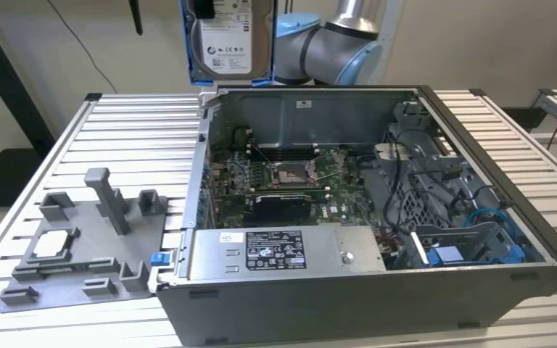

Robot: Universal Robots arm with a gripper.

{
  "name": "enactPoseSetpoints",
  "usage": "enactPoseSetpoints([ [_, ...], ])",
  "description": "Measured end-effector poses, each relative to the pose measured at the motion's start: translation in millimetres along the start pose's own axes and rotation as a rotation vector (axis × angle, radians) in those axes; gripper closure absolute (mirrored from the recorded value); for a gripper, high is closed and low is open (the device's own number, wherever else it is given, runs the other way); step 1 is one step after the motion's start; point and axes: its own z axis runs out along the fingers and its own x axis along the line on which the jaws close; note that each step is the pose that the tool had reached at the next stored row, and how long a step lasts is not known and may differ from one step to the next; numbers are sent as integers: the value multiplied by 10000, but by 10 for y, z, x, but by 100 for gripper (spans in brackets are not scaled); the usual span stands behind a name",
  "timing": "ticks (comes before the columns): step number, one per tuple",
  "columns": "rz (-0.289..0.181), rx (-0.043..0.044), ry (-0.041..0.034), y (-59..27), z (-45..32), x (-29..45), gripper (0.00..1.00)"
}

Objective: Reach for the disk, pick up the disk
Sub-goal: 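Pick up the disk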

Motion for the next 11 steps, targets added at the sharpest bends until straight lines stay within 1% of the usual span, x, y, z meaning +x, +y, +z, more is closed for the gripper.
enactPoseSetpoints([
  [11,-1,-1,26,-332,9,10,100],
])
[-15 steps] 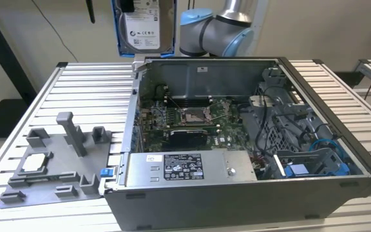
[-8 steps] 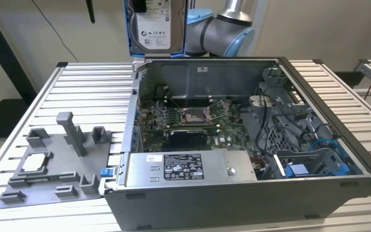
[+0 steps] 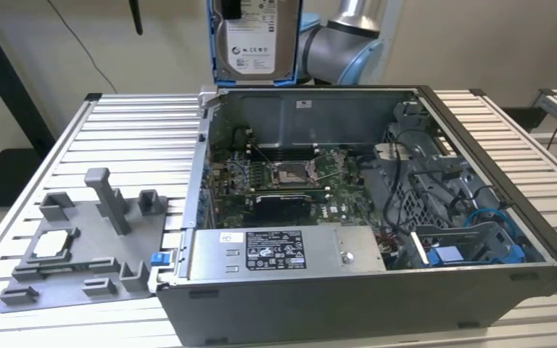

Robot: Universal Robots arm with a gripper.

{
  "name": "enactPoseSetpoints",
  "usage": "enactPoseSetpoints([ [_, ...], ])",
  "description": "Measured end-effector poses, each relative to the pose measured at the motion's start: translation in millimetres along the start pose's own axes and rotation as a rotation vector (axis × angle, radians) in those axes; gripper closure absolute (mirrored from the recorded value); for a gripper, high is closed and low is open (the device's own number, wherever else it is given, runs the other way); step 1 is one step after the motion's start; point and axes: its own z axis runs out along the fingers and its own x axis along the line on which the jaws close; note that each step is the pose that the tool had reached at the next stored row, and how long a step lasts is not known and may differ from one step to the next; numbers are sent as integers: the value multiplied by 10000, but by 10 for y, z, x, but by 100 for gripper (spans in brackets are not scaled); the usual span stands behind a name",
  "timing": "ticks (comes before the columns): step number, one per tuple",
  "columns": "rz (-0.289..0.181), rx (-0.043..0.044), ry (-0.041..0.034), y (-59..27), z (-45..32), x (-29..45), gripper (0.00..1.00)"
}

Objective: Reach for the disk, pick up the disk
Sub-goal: 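Pick up the disk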

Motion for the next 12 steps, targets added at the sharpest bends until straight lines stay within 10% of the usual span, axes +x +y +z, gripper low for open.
enactPoseSetpoints([
  [12,0,-1,40,-365,11,11,100],
])
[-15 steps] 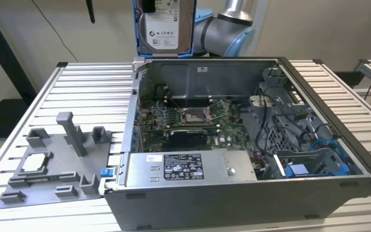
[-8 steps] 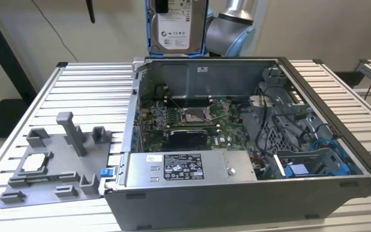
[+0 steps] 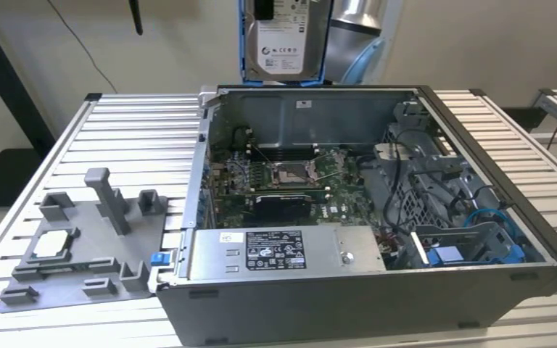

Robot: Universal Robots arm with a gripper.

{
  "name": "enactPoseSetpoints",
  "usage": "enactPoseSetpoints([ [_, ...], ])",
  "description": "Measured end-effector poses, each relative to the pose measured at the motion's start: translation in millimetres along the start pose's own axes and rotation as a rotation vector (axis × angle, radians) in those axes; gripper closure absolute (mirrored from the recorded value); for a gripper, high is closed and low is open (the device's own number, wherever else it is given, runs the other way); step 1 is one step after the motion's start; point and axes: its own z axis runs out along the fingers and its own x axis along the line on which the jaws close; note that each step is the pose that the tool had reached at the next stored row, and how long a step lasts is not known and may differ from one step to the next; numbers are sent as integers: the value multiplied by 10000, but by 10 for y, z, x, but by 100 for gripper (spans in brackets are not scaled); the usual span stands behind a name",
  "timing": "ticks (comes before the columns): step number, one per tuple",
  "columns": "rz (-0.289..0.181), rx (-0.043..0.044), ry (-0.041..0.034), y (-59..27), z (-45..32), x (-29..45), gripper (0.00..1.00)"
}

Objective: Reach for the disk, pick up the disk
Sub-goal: 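Pick up the disk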

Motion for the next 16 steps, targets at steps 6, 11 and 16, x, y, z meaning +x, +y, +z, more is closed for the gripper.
enactPoseSetpoints([
  [6,-1,-1,22,-184,5,5,100],
  [11,-1,-1,41,-334,9,10,100],
  [16,-1,-2,59,-479,13,14,100],
])
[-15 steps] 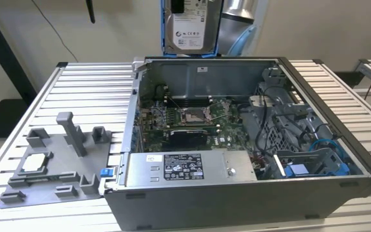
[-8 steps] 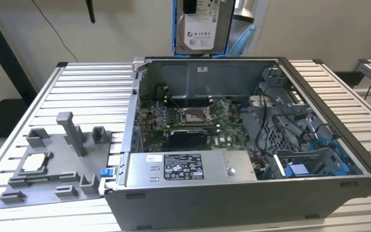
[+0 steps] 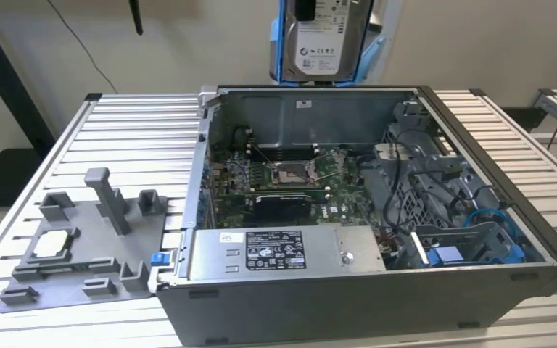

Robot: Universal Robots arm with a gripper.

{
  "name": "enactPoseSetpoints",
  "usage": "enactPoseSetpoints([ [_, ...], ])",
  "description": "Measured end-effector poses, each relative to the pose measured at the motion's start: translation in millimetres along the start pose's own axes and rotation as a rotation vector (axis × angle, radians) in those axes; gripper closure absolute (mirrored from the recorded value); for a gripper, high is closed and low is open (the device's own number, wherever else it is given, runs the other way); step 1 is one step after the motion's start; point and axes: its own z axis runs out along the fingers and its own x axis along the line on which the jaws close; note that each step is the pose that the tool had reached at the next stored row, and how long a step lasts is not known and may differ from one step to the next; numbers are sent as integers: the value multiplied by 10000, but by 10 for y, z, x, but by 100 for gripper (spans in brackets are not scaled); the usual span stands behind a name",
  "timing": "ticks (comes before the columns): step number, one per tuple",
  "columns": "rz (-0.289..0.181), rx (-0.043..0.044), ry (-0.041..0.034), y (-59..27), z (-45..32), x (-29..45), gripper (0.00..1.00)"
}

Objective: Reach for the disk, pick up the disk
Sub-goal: 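Pick up the disk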

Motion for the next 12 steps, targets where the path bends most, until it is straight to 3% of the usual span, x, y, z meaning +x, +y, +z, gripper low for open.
enactPoseSetpoints([
  [12,-1,-1,45,-299,9,9,100],
])
